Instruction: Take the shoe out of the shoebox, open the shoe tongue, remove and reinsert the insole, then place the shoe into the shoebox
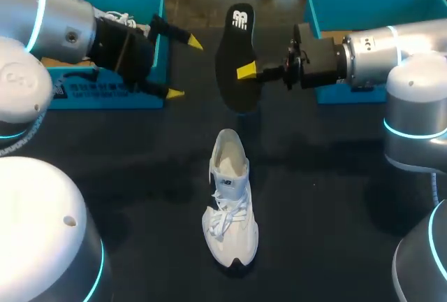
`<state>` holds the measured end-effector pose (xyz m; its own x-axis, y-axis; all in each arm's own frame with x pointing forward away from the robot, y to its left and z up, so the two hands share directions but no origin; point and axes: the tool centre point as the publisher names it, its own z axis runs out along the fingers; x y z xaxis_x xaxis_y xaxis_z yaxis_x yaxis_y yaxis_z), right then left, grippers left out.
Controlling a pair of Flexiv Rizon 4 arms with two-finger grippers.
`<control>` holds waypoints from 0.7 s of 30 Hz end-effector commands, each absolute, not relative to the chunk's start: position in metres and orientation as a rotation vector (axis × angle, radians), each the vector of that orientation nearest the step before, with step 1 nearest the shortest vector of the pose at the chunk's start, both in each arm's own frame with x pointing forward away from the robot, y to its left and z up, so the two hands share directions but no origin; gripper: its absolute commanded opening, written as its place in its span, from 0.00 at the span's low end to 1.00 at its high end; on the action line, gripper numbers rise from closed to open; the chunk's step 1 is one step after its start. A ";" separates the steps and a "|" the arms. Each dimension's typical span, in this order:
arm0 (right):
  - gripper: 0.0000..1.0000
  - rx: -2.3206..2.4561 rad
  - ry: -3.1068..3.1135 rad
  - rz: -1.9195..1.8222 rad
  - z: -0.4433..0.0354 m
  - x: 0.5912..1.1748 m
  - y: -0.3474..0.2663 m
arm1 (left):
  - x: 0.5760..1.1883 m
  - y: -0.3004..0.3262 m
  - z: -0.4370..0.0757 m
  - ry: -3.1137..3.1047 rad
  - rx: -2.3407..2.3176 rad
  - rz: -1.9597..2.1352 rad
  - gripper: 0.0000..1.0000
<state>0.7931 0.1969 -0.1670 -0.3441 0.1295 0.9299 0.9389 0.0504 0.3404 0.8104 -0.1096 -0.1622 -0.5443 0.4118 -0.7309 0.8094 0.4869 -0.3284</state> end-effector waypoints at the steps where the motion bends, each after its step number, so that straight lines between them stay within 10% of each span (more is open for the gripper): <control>1: 0.00 -1.089 -1.598 -1.446 -0.174 0.775 0.190 | 0.810 -0.112 -0.164 2.544 0.836 -0.892 1.00; 21: 0.00 -1.113 -1.703 -1.457 -0.187 0.765 0.200 | 0.784 -0.102 -0.183 2.790 0.563 -0.707 1.00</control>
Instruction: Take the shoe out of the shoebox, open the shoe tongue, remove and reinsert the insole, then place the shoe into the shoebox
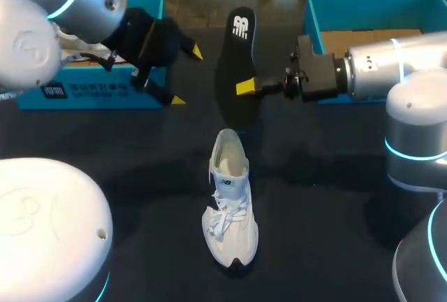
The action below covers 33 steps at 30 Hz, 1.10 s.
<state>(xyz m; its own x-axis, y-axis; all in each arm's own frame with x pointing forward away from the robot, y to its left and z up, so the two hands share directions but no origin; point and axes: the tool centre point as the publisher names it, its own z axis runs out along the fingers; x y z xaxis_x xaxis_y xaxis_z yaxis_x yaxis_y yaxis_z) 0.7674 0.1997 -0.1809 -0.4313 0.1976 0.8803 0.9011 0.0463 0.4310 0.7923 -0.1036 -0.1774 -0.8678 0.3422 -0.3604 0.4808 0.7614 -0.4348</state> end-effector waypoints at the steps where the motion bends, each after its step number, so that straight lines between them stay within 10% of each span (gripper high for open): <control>1: 0.00 -1.104 -1.710 -1.478 -0.189 0.764 0.199 | 0.779 -0.099 -0.185 2.812 0.534 -0.720 1.00; 33: 0.00 -0.982 -1.690 -1.631 -0.231 0.767 0.195 | 0.770 -0.092 -0.244 3.058 0.292 -0.728 1.00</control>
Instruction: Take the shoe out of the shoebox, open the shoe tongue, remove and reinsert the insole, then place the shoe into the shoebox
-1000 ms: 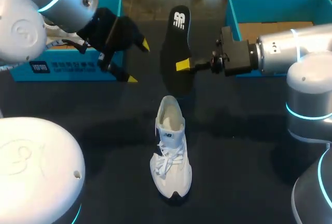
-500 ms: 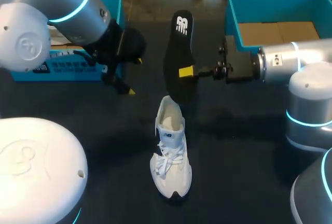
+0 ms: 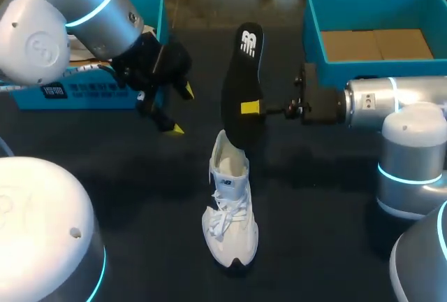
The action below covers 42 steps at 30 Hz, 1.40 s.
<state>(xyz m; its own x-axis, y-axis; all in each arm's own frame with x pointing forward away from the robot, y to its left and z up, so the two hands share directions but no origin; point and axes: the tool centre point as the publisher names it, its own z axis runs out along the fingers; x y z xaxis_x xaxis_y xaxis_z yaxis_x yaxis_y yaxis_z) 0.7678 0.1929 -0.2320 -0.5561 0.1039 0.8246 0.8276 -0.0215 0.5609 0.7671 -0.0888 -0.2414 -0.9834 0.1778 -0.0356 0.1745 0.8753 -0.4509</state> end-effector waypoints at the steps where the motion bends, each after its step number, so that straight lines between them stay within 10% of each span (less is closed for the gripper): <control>1: 0.00 -0.982 -1.690 -1.631 -0.231 0.767 0.195 | 0.770 -0.092 -0.244 -3.028 -0.289 0.721 1.00; 42: 0.00 -0.895 -1.749 -1.754 -0.278 0.784 0.214 | 0.756 -0.098 -0.315 -3.005 -0.218 0.710 1.00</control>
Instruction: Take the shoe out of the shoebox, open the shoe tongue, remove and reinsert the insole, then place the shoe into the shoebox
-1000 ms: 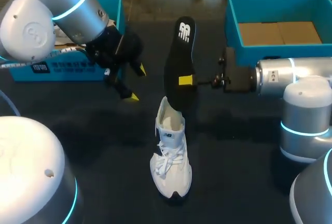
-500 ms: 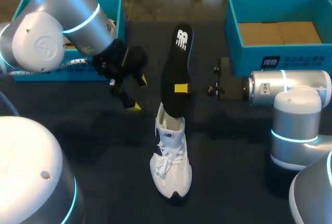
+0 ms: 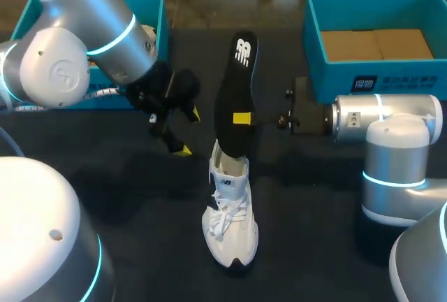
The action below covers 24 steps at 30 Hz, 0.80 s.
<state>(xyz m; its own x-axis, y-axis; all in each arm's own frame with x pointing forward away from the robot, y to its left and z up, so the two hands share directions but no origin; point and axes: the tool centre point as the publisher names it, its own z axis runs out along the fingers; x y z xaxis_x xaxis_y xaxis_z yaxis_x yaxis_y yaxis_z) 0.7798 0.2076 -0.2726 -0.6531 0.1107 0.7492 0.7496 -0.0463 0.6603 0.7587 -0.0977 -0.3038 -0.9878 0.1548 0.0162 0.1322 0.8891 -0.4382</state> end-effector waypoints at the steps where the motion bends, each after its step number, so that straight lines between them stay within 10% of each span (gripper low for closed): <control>1: 0.00 -0.895 -1.750 -1.756 -0.278 0.784 0.214 | 0.755 -0.098 -0.316 -3.002 -0.219 0.714 1.00; 24: 0.00 -0.880 -1.759 -1.796 -0.292 0.780 0.217 | 0.750 -0.103 -0.344 -2.956 -0.203 0.767 1.00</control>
<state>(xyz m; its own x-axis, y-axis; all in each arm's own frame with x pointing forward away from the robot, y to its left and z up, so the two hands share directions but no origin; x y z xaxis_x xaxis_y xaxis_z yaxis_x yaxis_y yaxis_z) 0.7812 0.2101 -0.2867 -0.6823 0.0803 0.7266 0.7236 -0.0673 0.6869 0.7495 -0.1031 -0.3438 -0.9881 0.1475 0.0447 0.1071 0.8658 -0.4887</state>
